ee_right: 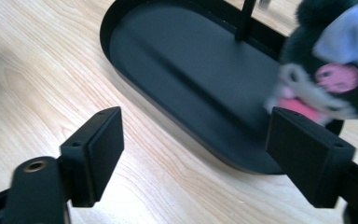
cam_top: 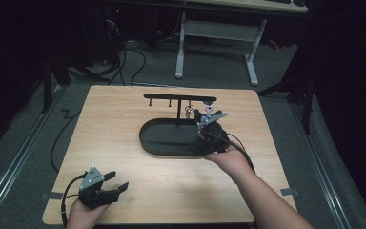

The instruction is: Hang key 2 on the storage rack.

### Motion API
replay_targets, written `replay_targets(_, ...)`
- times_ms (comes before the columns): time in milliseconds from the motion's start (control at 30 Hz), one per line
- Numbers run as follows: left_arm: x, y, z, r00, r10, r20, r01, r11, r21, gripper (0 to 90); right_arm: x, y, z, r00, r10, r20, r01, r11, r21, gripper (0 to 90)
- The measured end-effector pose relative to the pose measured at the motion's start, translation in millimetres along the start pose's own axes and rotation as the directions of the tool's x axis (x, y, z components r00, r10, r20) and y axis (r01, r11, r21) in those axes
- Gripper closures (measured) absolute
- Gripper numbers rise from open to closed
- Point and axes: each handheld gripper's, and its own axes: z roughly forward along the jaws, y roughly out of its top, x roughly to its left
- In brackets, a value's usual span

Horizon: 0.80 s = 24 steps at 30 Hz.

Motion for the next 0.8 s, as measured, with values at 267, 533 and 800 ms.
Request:
replay_targets(267,-3.3,0.4,2.7,1.0,0.007,0.006,-0.007,1.0,0.005,32.0,13.7,-63.4,17.5,0.9986,-0.015,0.052,0.021,0.993,-0.112,14.5)
replay_targets(533,-3.1,0.4,4.5,1.0,0.001,0.003,-0.001,1.0,0.0,32.2,11.0,-135.4,20.8,0.9971,0.031,0.069,-0.016,0.978,-0.208,13.8)
replay_targets(800,-7.0,2.3,11.4,1.0,0.003,0.006,-0.002,1.0,-0.004,32.3,-2.0,-187.5,5.0,0.9955,0.057,0.075,-0.031,0.95,-0.309,9.6)
